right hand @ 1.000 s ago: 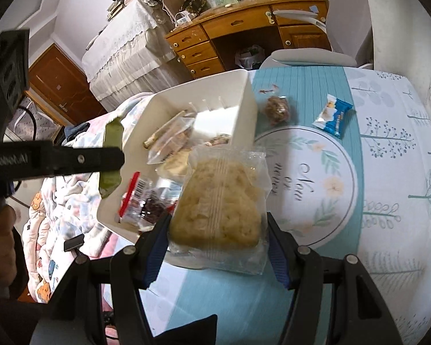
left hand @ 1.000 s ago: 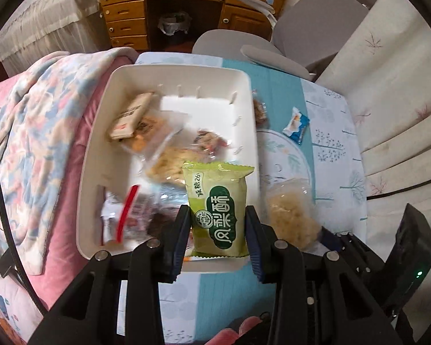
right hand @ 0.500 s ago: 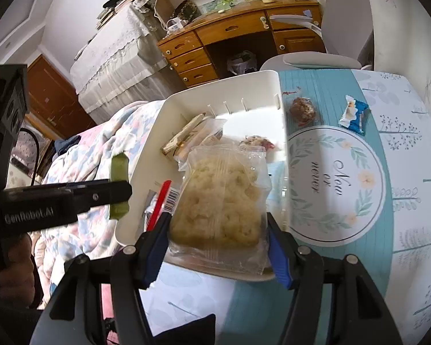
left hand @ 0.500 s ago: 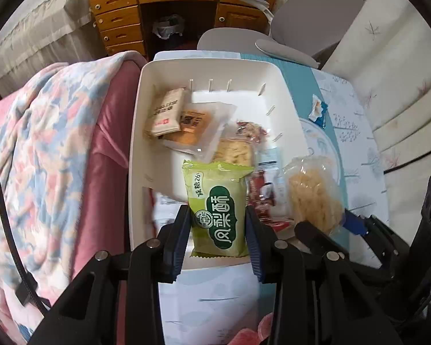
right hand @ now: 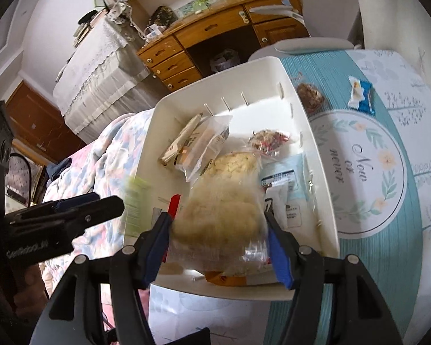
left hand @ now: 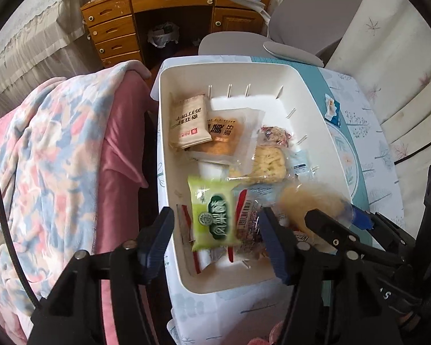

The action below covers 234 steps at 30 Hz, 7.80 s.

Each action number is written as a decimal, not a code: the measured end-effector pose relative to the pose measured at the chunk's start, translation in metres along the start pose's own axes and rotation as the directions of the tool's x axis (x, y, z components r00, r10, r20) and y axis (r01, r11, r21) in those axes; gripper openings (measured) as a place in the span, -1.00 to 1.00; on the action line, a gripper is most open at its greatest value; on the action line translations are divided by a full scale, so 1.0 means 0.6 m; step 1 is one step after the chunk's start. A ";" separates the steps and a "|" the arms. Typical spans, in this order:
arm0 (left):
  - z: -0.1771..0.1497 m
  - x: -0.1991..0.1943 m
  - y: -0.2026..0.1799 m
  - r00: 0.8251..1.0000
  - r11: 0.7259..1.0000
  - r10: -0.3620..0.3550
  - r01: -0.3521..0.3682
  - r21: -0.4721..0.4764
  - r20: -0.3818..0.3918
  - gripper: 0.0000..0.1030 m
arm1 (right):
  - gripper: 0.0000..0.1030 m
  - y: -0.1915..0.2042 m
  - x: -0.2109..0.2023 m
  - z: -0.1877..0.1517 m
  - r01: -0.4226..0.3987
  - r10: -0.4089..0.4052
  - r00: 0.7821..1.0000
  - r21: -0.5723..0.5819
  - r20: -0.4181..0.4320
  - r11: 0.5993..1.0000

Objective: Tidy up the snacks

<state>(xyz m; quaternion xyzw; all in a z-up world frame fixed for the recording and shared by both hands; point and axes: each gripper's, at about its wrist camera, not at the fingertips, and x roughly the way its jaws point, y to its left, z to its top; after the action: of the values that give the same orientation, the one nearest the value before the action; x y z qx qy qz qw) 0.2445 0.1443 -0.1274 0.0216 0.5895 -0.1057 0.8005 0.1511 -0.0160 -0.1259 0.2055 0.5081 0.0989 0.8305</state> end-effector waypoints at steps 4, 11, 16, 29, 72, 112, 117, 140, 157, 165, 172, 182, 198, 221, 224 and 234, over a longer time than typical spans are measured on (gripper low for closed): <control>0.004 -0.003 0.001 1.000 1.000 -0.005 0.005 0.019 -0.009 0.35 | 0.39 -0.003 -0.006 0.000 0.003 -0.004 1.000 0.024 0.019 1.000; 0.028 -0.016 -0.026 0.999 0.997 -0.027 0.029 0.073 -0.019 0.42 | 0.41 -0.024 -0.036 0.014 0.017 -0.020 0.999 0.053 0.045 0.998; 0.061 -0.034 -0.060 0.999 0.989 -0.030 0.035 0.144 -0.034 0.43 | 0.47 -0.059 -0.056 0.039 0.060 -0.064 0.996 0.068 0.066 0.996; 0.167 -0.029 -0.184 0.999 0.941 0.006 0.012 0.339 -0.052 0.45 | 0.48 -0.199 -0.075 0.146 0.061 -0.077 0.994 0.184 0.081 0.981; 0.345 0.385 -0.436 0.924 0.696 0.237 0.053 0.716 -0.299 0.57 | 0.47 -0.365 0.134 0.240 0.205 -0.182 0.972 -0.164 0.148 0.965; 0.382 0.427 -0.433 0.900 0.804 0.286 -0.039 0.594 -0.328 0.06 | -0.04 -0.335 0.084 0.182 0.250 -0.235 0.967 -0.193 0.099 0.949; 0.374 0.387 -0.443 0.913 0.825 0.247 -0.023 0.564 -0.324 0.06 | -0.06 -0.316 0.069 0.144 0.234 -0.227 0.972 -0.197 0.059 0.952; 0.248 0.042 -0.351 0.973 0.948 -0.023 0.095 0.305 -0.230 0.08 | -0.06 -0.195 -0.115 0.056 0.198 -0.177 0.975 -0.164 0.132 0.966; 0.126 -0.060 -0.155 0.987 0.960 -0.150 0.159 0.230 -0.057 0.11 | -0.06 -0.029 -0.129 -0.012 0.180 -0.146 0.972 -0.184 0.183 0.966; 0.089 -0.024 -0.061 0.988 0.977 -0.142 0.149 0.150 -0.053 0.15 | -0.05 0.028 -0.094 -0.029 0.192 -0.155 0.968 -0.186 0.196 0.964; 0.075 -0.034 -0.008 0.974 0.972 -0.227 0.225 0.071 0.024 0.57 | 0.23 0.058 -0.064 -0.035 0.204 -0.175 0.969 -0.161 0.175 0.966; -0.008 -0.030 0.047 0.978 0.973 -0.208 0.209 -0.098 0.022 0.57 | 0.55 0.055 -0.095 -0.066 0.191 -0.177 0.978 -0.140 0.109 0.971; -0.214 -0.077 -0.065 0.992 0.947 -0.081 0.106 -0.305 0.094 0.57 | 0.73 -0.084 -0.216 -0.131 0.160 -0.173 0.983 -0.168 -0.066 0.973; -0.270 -0.244 -0.352 0.975 0.993 0.079 -0.058 -0.107 0.209 0.98 | 1.00 -0.146 -0.433 -0.176 0.149 -0.152 0.988 -0.152 -0.013 0.977; -0.267 -0.257 -0.362 0.964 0.990 0.124 -0.106 -0.090 0.234 0.99 | 1.00 -0.141 -0.448 -0.174 0.184 -0.180 0.983 -0.146 0.042 0.972; -0.259 -0.291 -0.396 0.913 0.974 0.227 -0.209 -0.088 0.339 0.99 | 1.00 -0.136 -0.475 -0.159 0.224 -0.198 0.969 -0.184 0.149 0.957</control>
<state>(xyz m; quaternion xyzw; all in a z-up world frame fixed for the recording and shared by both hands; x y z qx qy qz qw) 0.0028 -0.0381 0.0126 0.0482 0.4358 -0.0031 0.8987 -0.0692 -0.1726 0.0291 0.0718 0.4601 0.0463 0.8838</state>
